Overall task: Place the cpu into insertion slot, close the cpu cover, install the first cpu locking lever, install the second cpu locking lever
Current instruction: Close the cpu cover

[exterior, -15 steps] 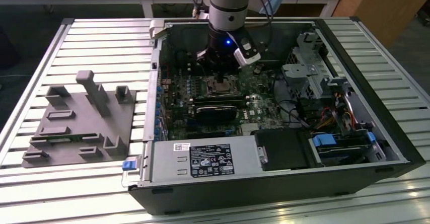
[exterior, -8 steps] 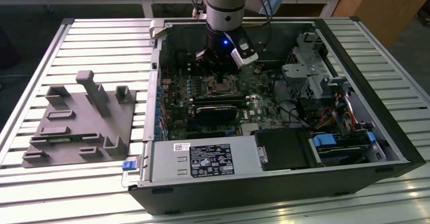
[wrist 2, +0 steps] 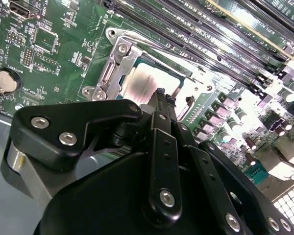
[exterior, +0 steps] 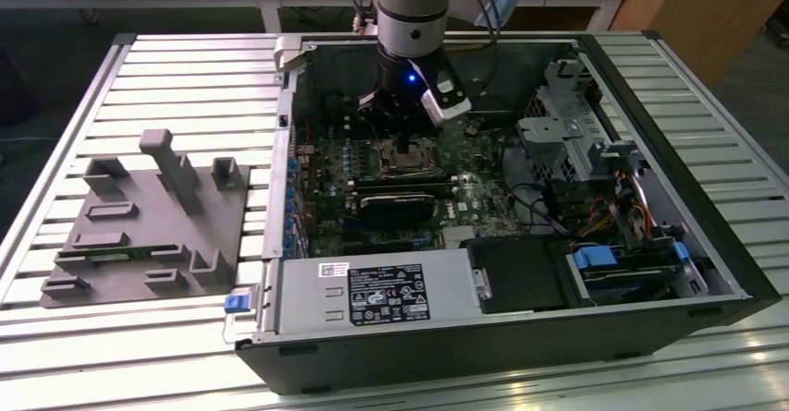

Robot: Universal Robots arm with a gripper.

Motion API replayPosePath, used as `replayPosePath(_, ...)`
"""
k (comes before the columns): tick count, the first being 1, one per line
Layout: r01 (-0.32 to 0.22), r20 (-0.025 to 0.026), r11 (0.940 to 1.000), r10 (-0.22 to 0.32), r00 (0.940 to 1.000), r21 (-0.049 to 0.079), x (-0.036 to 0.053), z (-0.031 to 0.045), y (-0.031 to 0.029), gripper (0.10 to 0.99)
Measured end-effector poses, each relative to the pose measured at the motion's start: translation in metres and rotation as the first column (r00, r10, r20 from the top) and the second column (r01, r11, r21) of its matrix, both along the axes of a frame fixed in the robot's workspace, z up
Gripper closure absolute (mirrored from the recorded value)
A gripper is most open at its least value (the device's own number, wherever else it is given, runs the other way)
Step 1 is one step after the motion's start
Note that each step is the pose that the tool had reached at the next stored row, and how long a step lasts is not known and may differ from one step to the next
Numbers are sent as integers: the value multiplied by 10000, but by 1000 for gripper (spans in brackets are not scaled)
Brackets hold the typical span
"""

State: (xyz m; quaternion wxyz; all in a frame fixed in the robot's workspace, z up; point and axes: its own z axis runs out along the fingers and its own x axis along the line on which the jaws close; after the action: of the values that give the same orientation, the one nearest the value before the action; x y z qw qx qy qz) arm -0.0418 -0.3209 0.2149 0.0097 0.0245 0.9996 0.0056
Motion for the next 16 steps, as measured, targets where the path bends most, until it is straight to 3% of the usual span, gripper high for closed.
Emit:
replayPosePath(7, -43, 63, 10000, 43, 10000, 0, -80, -21, 0, 980)
replayPosePath(16, -322, 68, 9995, 322, 9995, -2, -181, -69, -2, 980)
